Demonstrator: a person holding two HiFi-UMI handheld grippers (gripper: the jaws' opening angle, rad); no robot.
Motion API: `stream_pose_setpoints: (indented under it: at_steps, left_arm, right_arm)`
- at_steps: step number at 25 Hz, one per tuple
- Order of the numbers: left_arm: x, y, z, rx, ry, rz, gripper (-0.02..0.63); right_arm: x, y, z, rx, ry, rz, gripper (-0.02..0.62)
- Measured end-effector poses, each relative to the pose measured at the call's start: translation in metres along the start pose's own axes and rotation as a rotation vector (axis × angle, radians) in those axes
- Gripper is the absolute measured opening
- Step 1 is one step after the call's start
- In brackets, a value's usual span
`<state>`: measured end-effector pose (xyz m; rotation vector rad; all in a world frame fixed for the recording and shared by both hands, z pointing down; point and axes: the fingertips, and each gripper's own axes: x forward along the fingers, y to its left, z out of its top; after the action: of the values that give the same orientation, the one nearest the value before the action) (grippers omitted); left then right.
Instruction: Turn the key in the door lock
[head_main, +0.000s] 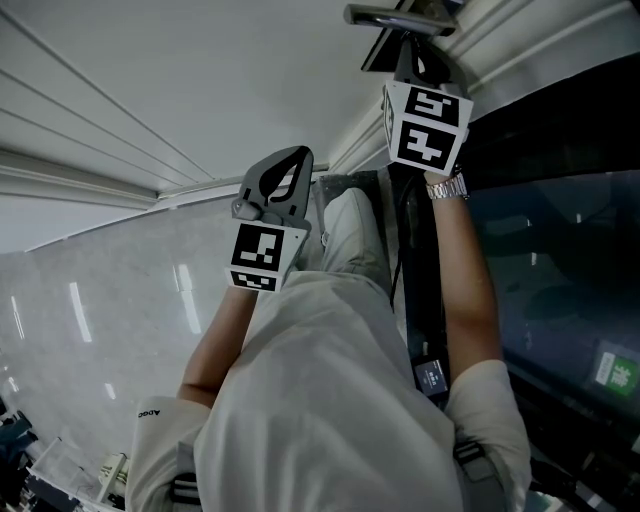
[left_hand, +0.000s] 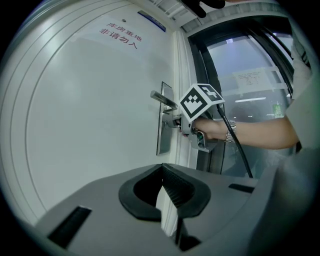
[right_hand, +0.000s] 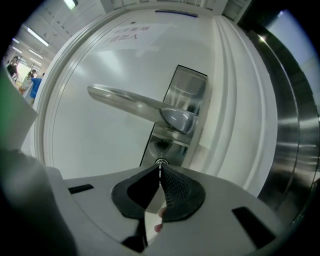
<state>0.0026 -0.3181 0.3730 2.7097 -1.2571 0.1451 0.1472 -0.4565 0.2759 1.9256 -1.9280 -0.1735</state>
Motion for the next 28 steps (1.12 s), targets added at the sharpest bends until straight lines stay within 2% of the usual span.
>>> stream_pose_setpoints:
  at_steps: [3,13,28]
  left_arm:
    - [0.0,0.001,0.001,0.002,-0.003,0.004,0.009]
    - [-0.001,0.002,0.0,-0.001,-0.004,0.003,0.009]
    - [-0.005,0.005,-0.004,-0.007,0.004,0.008,0.009]
  right_arm:
    - [0.001,-0.002,-0.001,0.105,0.002,0.036,0.011]
    - [0.0,-0.008,-0.005,0.551,0.008,0.143,0.011]
    - [0.001,-0.011,-0.008,1.252,0.018,0.32,0.011]
